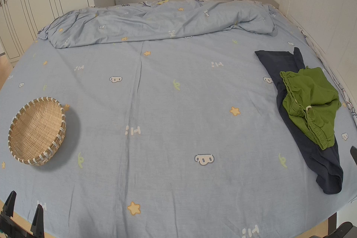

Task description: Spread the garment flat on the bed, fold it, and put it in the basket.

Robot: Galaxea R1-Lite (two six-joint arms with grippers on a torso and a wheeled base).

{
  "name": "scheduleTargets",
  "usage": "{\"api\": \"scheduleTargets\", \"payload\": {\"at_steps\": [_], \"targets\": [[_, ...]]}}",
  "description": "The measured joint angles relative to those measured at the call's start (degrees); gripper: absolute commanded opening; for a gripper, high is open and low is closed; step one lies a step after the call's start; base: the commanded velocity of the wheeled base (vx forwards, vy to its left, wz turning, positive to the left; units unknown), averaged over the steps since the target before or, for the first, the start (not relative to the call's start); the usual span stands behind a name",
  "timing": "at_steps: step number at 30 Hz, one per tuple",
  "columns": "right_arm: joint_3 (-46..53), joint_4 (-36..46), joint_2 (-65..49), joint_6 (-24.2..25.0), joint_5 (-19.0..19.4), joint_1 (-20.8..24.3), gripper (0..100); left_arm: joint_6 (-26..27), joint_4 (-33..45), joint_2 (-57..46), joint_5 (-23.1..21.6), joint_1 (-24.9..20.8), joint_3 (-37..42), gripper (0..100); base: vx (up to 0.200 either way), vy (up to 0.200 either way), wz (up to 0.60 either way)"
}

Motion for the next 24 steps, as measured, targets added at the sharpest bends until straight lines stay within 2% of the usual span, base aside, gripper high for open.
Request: {"api": "scheduleTargets", "payload": {"at_steps": [7, 14, 24], "targets": [[-9.1, -0.4, 18.1, -2.8, -0.8, -0.4, 100, 0.0, 0.0, 0.0, 0.0, 0.0, 0.0, 100, 0.000, 0.000, 0.00], [-18.6, -1.5, 37.6, -5.3, -4.5, -0.9, 100, 0.0, 0.0, 0.0, 0.0, 0.0, 0.0, 100, 0.000, 0.000, 0.00], [-29.2, -10.1, 63.6, -7.7, -9.5, -1.5, 100, 0.0, 0.0, 0.0, 0.0, 0.0, 0.0, 100, 0.000, 0.000, 0.00]]}}
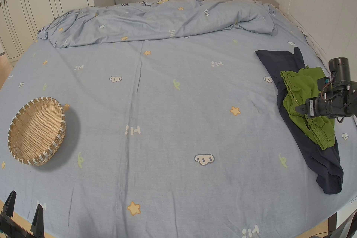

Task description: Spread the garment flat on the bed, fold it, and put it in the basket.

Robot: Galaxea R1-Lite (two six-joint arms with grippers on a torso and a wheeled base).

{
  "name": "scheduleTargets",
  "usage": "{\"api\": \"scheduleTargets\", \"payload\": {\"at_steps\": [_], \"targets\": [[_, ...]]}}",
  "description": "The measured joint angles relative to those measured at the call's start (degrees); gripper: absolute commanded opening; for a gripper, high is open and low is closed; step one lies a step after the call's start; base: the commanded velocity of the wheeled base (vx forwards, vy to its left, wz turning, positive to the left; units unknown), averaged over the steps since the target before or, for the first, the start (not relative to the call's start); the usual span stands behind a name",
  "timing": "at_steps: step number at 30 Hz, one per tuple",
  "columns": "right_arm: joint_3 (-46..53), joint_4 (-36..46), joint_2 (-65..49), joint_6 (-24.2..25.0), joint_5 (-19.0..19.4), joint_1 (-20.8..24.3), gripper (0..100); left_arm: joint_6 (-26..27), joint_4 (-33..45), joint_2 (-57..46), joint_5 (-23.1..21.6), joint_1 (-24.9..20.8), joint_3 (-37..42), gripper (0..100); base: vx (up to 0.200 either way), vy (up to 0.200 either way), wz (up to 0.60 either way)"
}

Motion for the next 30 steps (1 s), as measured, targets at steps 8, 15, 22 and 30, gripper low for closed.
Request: {"api": "scheduleTargets", "payload": {"at_steps": [8, 15, 22, 30], "targets": [[-2.7, -8.1, 9.4, -0.4, -1.6, -0.5, 100, 0.0, 0.0, 0.0, 0.0, 0.0, 0.0, 100, 0.000, 0.000, 0.00], [-3.9, -8.4, 11.9, -0.4, -1.5, -0.4, 100, 0.0, 0.0, 0.0, 0.0, 0.0, 0.0, 100, 0.000, 0.000, 0.00], [-6.2, -8.5, 15.0, -0.3, -1.6, -0.1, 0, 0.0, 0.0, 0.0, 0.0, 0.0, 0.0, 100, 0.000, 0.000, 0.00], [-8.4, -10.1, 17.8, 0.4, -1.6, -0.2, 0, 0.0, 0.0, 0.0, 0.0, 0.0, 0.0, 100, 0.000, 0.000, 0.00]]}}
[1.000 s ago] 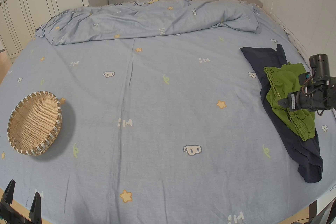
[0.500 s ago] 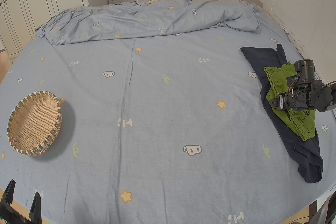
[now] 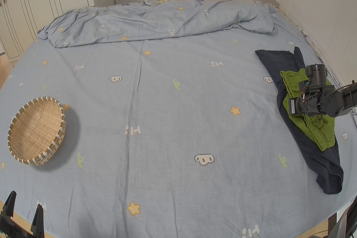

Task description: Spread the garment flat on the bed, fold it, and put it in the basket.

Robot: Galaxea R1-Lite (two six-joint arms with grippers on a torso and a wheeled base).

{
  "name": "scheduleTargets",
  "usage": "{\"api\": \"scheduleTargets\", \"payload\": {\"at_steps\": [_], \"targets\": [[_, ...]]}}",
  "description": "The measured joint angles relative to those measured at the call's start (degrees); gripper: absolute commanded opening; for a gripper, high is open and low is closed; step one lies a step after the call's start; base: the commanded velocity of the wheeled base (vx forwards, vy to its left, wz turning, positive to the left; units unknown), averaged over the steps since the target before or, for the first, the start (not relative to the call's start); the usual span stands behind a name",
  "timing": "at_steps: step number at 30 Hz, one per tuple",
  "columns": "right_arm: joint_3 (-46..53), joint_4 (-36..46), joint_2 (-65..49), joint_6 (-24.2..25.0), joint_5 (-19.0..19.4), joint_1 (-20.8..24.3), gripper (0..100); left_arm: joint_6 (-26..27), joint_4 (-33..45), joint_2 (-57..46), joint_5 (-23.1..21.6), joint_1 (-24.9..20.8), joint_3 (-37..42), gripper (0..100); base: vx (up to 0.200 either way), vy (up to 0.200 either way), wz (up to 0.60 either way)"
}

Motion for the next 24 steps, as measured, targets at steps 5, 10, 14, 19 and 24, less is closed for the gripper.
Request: {"api": "scheduleTargets", "payload": {"at_steps": [5, 10, 14, 19, 24], "targets": [[-1.4, 0.0, 1.1, 0.1, 0.0, 0.0, 0, 0.0, 0.0, 0.0, 0.0, 0.0, 0.0, 100, 0.000, 0.000, 0.00], [-3.4, 1.5, 1.3, 3.3, 0.0, 0.1, 0, 0.0, 0.0, 0.0, 0.0, 0.0, 0.0, 100, 0.000, 0.000, 0.00], [-5.8, 7.5, -0.2, 7.1, 0.0, 1.2, 0, 0.0, 0.0, 0.0, 0.0, 0.0, 0.0, 100, 0.000, 0.000, 0.00], [-10.0, 23.2, -4.5, 11.7, 0.2, 5.2, 0, 0.0, 0.0, 0.0, 0.0, 0.0, 0.0, 100, 0.000, 0.000, 0.00], [-16.7, 35.3, -9.5, 18.6, 0.5, 14.5, 0, 0.0, 0.0, 0.0, 0.0, 0.0, 0.0, 100, 0.000, 0.000, 0.00]]}}
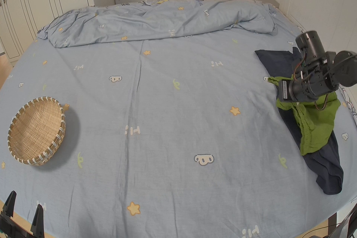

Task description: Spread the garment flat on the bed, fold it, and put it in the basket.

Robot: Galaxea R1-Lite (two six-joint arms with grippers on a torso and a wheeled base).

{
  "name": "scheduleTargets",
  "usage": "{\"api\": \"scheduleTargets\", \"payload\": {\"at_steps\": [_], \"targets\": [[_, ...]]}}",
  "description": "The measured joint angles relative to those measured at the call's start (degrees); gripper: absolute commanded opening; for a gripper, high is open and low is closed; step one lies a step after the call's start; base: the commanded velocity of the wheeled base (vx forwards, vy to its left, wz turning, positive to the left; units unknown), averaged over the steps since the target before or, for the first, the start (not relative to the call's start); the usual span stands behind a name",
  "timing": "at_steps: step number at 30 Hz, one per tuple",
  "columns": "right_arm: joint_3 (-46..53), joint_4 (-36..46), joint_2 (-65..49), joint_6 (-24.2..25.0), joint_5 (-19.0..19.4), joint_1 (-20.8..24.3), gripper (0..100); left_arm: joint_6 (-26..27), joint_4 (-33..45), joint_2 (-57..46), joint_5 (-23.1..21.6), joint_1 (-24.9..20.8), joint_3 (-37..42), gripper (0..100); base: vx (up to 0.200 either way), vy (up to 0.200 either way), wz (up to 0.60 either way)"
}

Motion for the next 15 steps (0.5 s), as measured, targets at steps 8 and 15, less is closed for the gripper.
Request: {"api": "scheduleTargets", "payload": {"at_steps": [8, 15], "targets": [[-7.6, 8.1, -5.6, 12.5, 2.7, 14.9, 0, 0.0, 0.0, 0.0, 0.0, 0.0, 0.0, 100, 0.000, 0.000, 0.00], [1.9, -8.0, -7.1, 13.6, 2.1, 19.2, 0, 0.0, 0.0, 0.0, 0.0, 0.0, 0.0, 100, 0.000, 0.000, 0.00]]}}
